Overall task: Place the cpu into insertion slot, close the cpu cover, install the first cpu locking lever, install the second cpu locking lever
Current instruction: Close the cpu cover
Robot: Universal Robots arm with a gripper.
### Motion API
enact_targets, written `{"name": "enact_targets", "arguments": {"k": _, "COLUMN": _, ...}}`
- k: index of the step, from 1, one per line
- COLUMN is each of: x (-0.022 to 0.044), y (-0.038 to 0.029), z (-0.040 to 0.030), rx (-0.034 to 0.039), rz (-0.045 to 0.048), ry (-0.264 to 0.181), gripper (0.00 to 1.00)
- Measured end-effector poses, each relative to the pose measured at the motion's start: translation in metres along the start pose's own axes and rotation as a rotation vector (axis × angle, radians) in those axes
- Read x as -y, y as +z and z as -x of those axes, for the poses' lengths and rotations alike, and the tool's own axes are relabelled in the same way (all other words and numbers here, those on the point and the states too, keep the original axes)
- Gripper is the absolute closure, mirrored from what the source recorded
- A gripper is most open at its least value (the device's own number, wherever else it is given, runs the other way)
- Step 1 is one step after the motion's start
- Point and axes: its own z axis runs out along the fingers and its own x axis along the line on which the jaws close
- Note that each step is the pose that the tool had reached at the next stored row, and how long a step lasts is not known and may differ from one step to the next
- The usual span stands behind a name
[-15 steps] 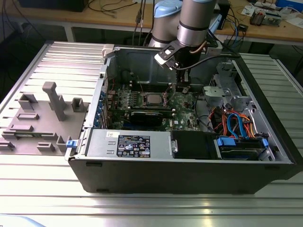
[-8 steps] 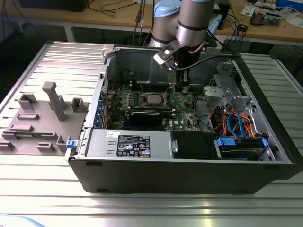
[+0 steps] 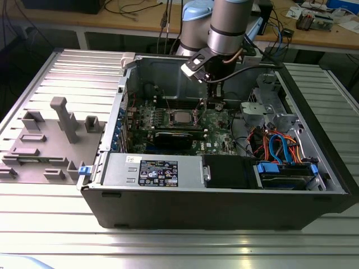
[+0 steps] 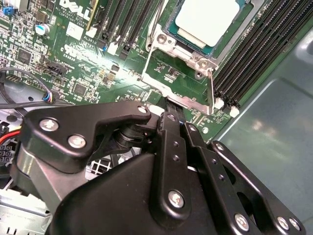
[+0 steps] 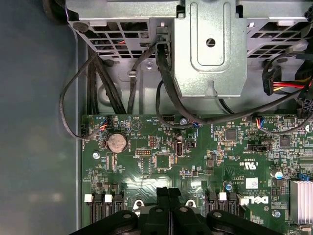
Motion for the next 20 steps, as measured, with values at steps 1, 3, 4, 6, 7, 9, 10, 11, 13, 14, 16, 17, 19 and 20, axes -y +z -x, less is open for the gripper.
{"name": "enact_targets", "arguments": {"k": 1, "x": 0.0002, "y": 0.0, "z": 0.0, "rx": 0.0, "rz": 0.0, "ry": 0.0, "gripper": 0.89}}
{"name": "enact_targets", "arguments": {"k": 3, "x": 0.0008, "y": 0.0, "z": 0.0, "rx": 0.0, "rz": 0.0, "ry": 0.0, "gripper": 0.89}}
{"name": "enact_targets", "arguments": {"k": 4, "x": 0.001, "y": 0.0, "z": 0.0, "rx": 0.0, "rz": -0.0001, "ry": 0.0, "gripper": 0.89}}
{"name": "enact_targets", "arguments": {"k": 6, "x": 0.0022, "y": 0.0, "z": 0.0, "rx": 0.0, "rz": 0.0, "ry": 0.0, "gripper": 0.89}}
{"name": "enact_targets", "arguments": {"k": 7, "x": 0.0027, "y": 0.0, "z": 0.0, "rx": 0.0, "rz": 0.0, "ry": 0.0, "gripper": 0.89}}
{"name": "enact_targets", "arguments": {"k": 9, "x": 0.0034, "y": 0.0, "z": 0.0, "rx": 0.0, "rz": 0.0, "ry": 0.0, "gripper": 0.89}}
{"name": "enact_targets", "arguments": {"k": 10, "x": 0.0036, "y": -0.0001, "z": 0.0, "rx": 0.0, "rz": -0.0001, "ry": 0.0, "gripper": 0.89}}
{"name": "enact_targets", "arguments": {"k": 11, "x": 0.0038, "y": -0.0001, "z": 0.0, "rx": 0.0, "rz": -0.0001, "ry": 0.0, "gripper": 0.89}}
{"name": "enact_targets", "arguments": {"k": 13, "x": 0.0044, "y": -0.0001, "z": 0.0, "rx": 0.0, "rz": -0.0001, "ry": 0.0, "gripper": 0.89}}
{"name": "enact_targets", "arguments": {"k": 14, "x": 0.0047, "y": -0.0001, "z": 0.0, "rx": 0.0, "rz": 0.0, "ry": 0.0, "gripper": 0.89}}
{"name": "enact_targets", "arguments": {"k": 16, "x": 0.006, "y": -0.0001, "z": 0.0, "rx": 0.0, "rz": 0.0, "ry": 0.0, "gripper": 0.89}}
{"name": "enact_targets", "arguments": {"k": 17, "x": 0.0065, "y": -0.0001, "z": 0.0, "rx": 0.0, "rz": 0.0, "ry": 0.0, "gripper": 0.89}}
{"name": "enact_targets", "arguments": {"k": 19, "x": 0.0066, "y": -0.0001, "z": 0.0, "rx": 0.0001, "rz": 0.0, "ry": 0.0, "gripper": 0.89}}
{"name": "enact_targets", "arguments": {"k": 20, "x": 0.0067, "y": -0.0001, "z": 0.0, "rx": 0.0, "rz": 0.0, "ry": 0.0, "gripper": 0.89}}
